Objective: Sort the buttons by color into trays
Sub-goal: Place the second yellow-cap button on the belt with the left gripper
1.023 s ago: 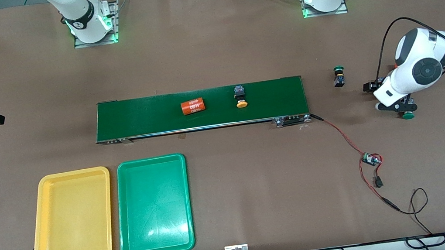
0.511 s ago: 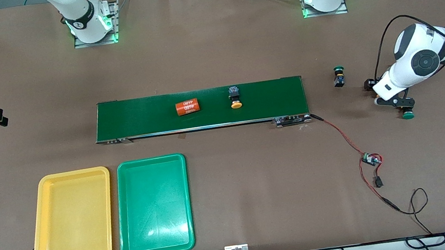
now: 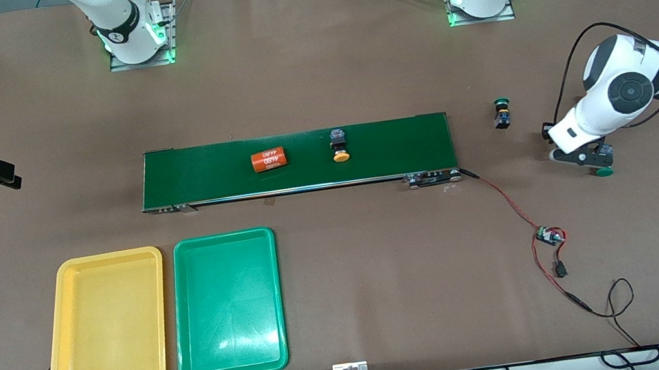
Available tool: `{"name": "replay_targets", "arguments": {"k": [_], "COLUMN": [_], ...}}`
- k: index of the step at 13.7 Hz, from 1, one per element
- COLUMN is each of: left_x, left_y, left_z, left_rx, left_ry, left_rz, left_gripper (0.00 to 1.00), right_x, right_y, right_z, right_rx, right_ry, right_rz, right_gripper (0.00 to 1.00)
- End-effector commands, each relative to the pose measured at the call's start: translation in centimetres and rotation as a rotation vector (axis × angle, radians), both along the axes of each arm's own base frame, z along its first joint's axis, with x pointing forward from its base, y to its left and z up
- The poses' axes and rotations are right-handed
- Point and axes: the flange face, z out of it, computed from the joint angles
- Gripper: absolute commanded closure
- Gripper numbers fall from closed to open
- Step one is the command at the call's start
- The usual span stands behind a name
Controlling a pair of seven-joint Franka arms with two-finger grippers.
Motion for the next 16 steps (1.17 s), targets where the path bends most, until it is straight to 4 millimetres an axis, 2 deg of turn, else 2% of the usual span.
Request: {"name": "replay_targets", "arguments": {"k": [1, 2, 4, 6, 8, 9, 11, 13, 14, 16], "left_x": [2.7, 3.5, 3.0, 0.9, -0.4, -1.3, -3.2, -4.4, -4.6, -4.1], "left_y": [-6.7, -10.2, -16.9, -24.5, -30.0, -32.4, -35.4, -37.1, -37.4, -36.8], "left_z": [6.1, 7.4, 8.0, 6.1, 4.5, 4.0, 1.8, 0.3, 0.0, 0.2], "left_rx": [-0.039, -0.095, -0.111, -0.102, -0.094, -0.068, -0.013, 0.012, 0.024, 0.027], "left_ry": [0.013, 0.025, 0.018, 0.036, 0.053, 0.041, 0.032, 0.023, 0.017, 0.018], "left_rz": [-0.022, -0.008, 0.064, 0.178, 0.234, 0.249, 0.265, 0.269, 0.285, 0.310], "left_gripper": [0.79, 0.79, 0.79, 0.79, 0.79, 0.79, 0.79, 0.78, 0.67, 0.00], "right_x": [0.1, 0.1, 0.1, 0.1, -0.1, 0.0, 0.3, 0.7, 0.9, 1.2], "right_y": [-0.1, -0.4, -0.4, 0.0, 0.0, -0.5, -1.1, -1.5, -1.4, -0.7], "right_z": [0.6, 0.5, 0.4, 0.4, 0.4, 0.2, -0.3, -1.4, -1.8, -2.7], "right_rx": [-0.013, -0.012, -0.012, -0.012, -0.011, -0.004, -0.001, -0.009, -0.005, -0.004], "right_ry": [-0.008, -0.007, -0.004, -0.001, 0.007, 0.008, 0.006, 0.023, 0.031, 0.046], "right_rz": [-0.002, -0.006, -0.005, 0.000, 0.002, -0.012, -0.025, -0.029, -0.029, -0.014], "right_gripper": [0.00, 0.00, 0.00, 0.00, 0.00, 0.00, 0.00, 0.00, 0.00, 0.00]}}
